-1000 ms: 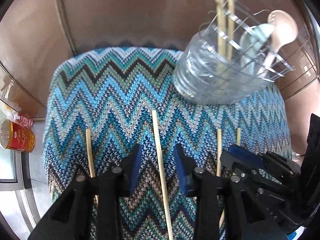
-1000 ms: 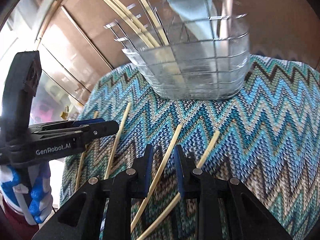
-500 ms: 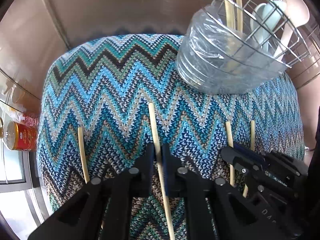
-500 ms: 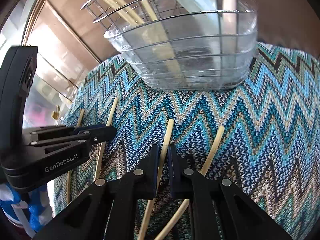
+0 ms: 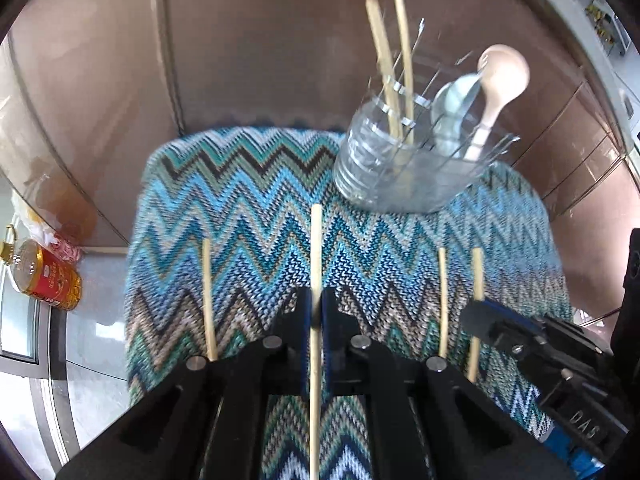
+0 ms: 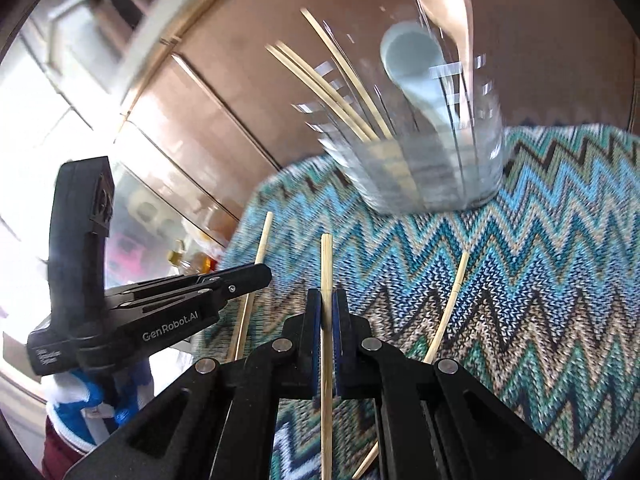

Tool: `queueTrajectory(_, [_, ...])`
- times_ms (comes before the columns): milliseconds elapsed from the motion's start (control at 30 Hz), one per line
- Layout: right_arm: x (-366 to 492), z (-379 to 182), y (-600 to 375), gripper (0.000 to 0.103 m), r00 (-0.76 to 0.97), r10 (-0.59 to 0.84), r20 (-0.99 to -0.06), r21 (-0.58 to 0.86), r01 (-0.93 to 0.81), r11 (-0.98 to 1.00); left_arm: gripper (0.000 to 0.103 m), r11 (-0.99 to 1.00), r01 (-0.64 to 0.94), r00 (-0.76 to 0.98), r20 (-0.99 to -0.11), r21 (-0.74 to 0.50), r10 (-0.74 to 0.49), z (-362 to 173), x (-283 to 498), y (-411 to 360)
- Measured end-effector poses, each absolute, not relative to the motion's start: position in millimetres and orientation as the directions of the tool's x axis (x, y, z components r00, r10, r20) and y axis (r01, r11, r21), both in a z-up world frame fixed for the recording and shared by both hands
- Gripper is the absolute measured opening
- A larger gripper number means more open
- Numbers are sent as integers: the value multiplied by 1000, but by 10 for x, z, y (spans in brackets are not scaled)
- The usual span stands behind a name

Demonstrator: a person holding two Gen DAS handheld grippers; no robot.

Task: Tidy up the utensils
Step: 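Grasp a chopstick with the left tool while the right tool grasps another chopstick, then lift both chopsticks up over the clear utensil holder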

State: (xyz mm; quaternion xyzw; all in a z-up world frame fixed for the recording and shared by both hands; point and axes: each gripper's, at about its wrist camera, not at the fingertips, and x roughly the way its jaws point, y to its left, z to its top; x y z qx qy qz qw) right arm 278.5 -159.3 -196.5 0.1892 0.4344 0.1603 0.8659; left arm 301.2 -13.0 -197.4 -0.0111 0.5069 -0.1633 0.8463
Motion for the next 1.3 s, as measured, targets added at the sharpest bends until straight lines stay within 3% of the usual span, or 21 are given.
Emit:
queueTrajectory(367, [1812, -1110, -1716, 6, 730, 431, -531, 428, -208, 879, 4, 936, 287, 587, -735, -202, -339, -1288, 2193, 207])
queueTrajectory(700, [1519, -374, -1555, 6, 841, 395, -370, 296, -296, 908, 4, 905, 356, 738, -524, -232, -425, -432, 1739, 236])
queueTrajectory(1067, [2461, -21, -1697, 6, 923, 341, -179, 176, -311, 934, 4, 872, 349, 849, -278, -342, -449, -46, 2556, -75])
queueTrajectory(1300, [3227, -125, -1751, 5, 944, 325, -60, 167, -312, 935, 4, 889, 264, 935, -126, -374, -331, -142, 3236, -252])
